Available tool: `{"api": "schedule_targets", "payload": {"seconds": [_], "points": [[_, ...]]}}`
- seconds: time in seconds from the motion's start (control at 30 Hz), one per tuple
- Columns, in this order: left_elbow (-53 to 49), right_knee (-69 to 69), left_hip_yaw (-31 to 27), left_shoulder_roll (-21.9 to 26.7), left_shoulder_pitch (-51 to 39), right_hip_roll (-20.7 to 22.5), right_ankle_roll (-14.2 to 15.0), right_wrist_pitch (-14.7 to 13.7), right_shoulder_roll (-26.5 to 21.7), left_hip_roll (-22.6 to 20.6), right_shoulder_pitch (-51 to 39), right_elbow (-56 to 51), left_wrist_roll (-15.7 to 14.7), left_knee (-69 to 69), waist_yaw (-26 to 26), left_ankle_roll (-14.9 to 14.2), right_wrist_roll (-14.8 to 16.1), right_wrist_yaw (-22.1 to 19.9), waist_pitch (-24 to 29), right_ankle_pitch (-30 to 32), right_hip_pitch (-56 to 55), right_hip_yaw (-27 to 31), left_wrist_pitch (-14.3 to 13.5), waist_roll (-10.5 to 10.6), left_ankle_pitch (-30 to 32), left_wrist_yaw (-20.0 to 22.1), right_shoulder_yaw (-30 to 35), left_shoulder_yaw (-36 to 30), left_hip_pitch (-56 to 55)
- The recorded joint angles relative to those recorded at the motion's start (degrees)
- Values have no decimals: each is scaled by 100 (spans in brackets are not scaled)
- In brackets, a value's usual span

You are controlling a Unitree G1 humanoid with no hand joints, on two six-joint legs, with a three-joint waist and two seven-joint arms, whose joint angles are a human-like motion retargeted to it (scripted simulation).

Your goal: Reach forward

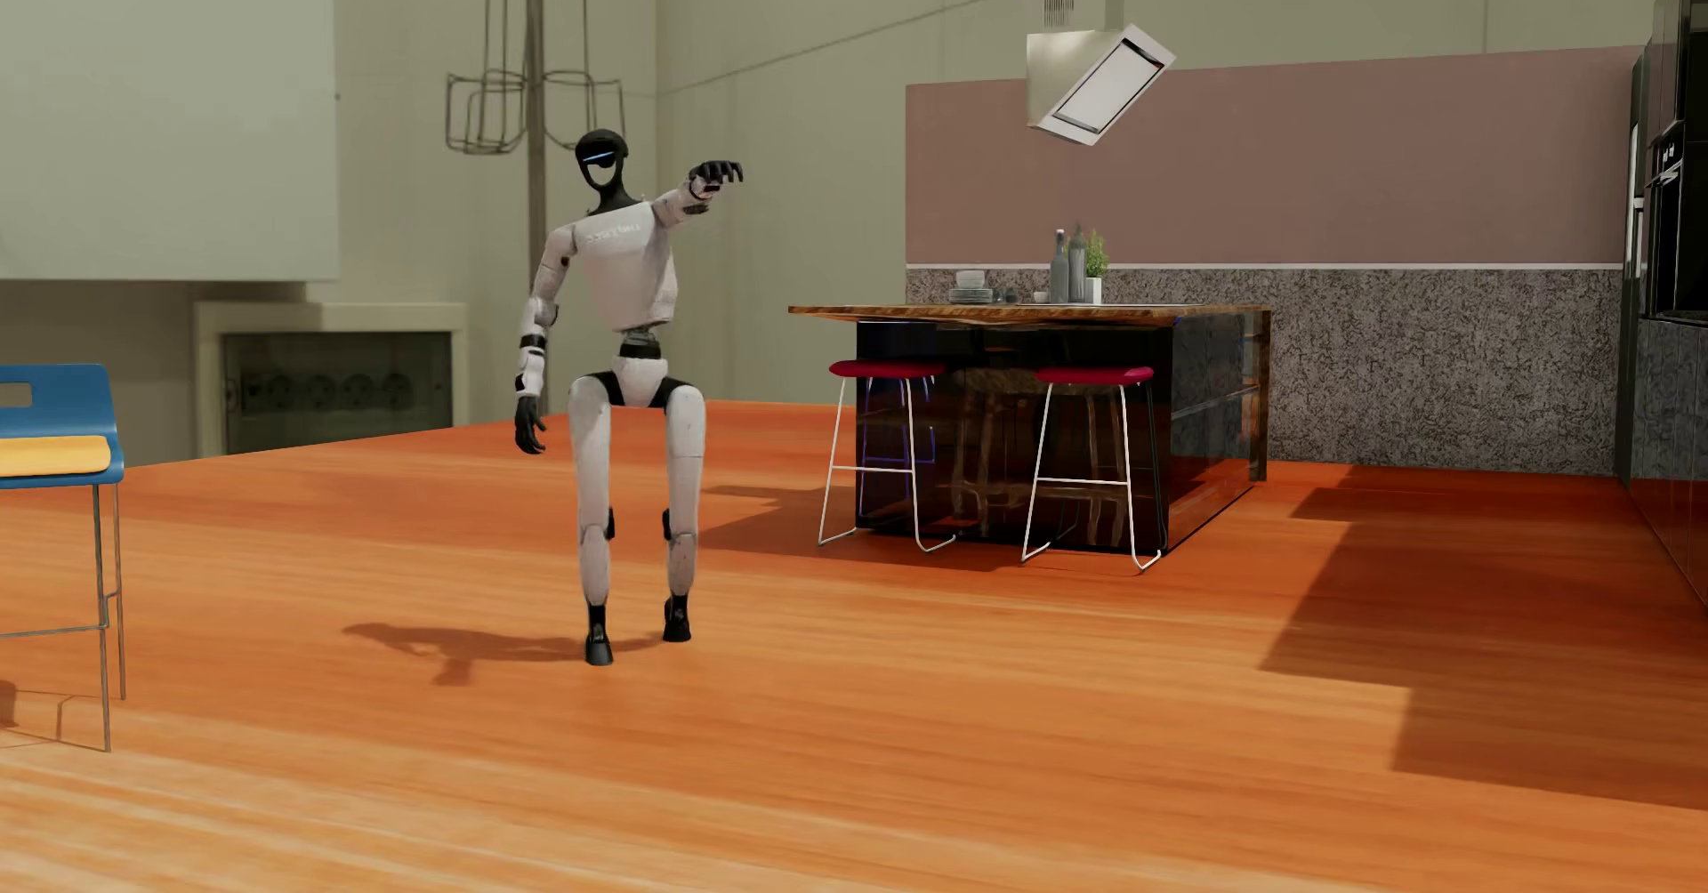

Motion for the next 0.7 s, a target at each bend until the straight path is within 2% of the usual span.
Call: {"api": "schedule_targets", "payload": {"seconds": [0.07, 0.3, 0.53, 0.63, 0.7], "points": [[391, 76, 0, 170, -14, 8, 0, 0, -37, -45, 173, 134, 0, 14, -84, 0, 0, 0, -26, -98, -82, 0, 0, 30, 0, 0, -222, 0, 34], [543, 148, 0, 485, 391, 65, 0, 0, -1, -98, 885, 1075, 0, -5, -1, 0, 0, 0, -167, -52, -246, 0, 0, -5, 0, 0, -512, 0, 13], [542, 81, 0, 419, 348, 41, 0, 0, -89, -127, 983, 1388, 0, -55, -49, 0, 0, 0, -96, 1, -148, 0, 0, -54, 55, 0, -608, 0, 88], [528, 58, 0, 392, 280, 31, 0, 0, -130, -140, 876, 1265, 0, -86, -60, 0, 0, 0, -79, 14, -137, 0, 0, -51, -799, 0, -804, 0, 105], [505, 55, 0, 388, 263, 19, 0, 0, -135, -129, 770, 1152, 0, -66, -118, 0, 0, 0, -75, 19, -146, 0, 0, -56, -630, 0, -924, 0, 77]]}}
